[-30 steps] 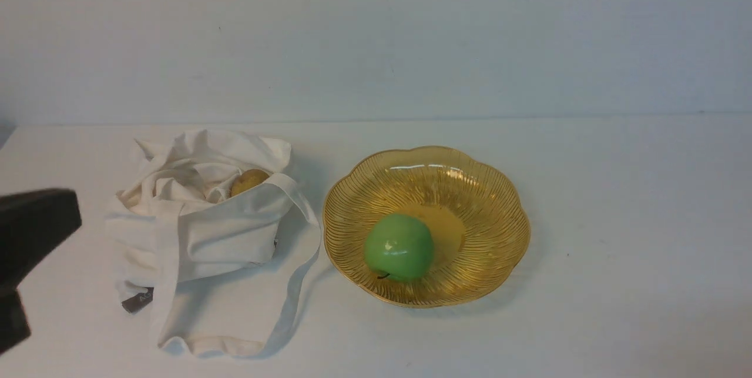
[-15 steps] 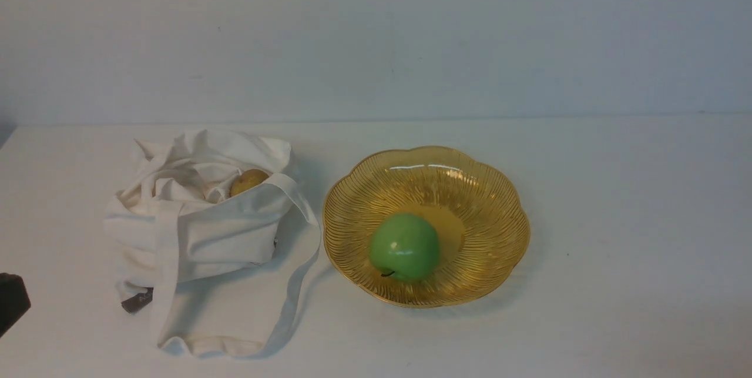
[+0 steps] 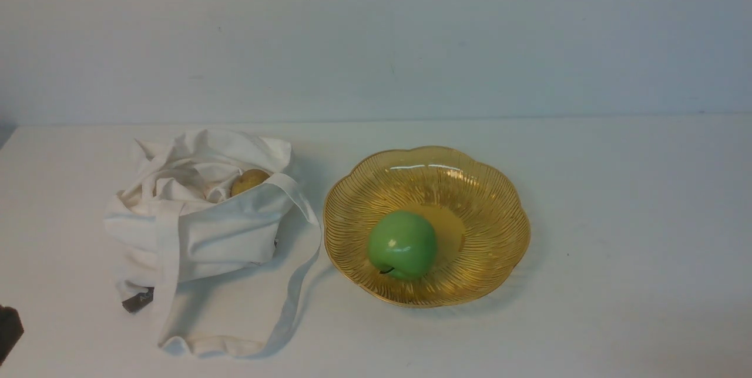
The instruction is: Take the fruit out of the cloth bag on the white table and place them on a plate.
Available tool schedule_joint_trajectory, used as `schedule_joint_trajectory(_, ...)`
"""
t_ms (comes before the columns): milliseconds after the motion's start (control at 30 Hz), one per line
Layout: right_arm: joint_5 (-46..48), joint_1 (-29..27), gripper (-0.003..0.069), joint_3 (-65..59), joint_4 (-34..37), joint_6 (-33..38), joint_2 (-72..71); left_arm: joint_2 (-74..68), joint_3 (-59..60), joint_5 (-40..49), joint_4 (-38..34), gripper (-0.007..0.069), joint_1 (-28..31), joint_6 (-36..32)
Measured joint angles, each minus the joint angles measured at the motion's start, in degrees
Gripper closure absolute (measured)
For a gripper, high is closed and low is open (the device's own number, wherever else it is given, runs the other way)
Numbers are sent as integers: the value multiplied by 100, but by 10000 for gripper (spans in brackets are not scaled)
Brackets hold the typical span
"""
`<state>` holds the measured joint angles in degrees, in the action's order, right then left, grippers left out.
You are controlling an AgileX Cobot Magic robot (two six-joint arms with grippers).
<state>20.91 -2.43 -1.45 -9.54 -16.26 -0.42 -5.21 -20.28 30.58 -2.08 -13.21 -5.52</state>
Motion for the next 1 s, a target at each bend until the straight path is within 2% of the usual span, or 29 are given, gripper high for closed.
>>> schedule_joint_trajectory(133, 0, 0, 674, 0, 0, 0, 0, 541, 1057, -508, -193, 632, 712, -288)
schedule_joint_trajectory(267, 0, 0, 674, 0, 0, 0, 0, 583, 1626, -553, -199, 632, 922, -300)
schedule_joint_trajectory(433, 7, 0, 674, 0, 0, 0, 0, 583, 2119, -551, -185, 632, 958, -322)
schedule_joint_trajectory(600, 6, 0, 674, 0, 0, -4, 0, 583, 2167, -850, -191, 632, 958, -319)
schedule_joint_trajectory(1000, 6, 0, 674, 0, 0, -4, 0, 583, 2173, -861, -191, 632, 958, -319)
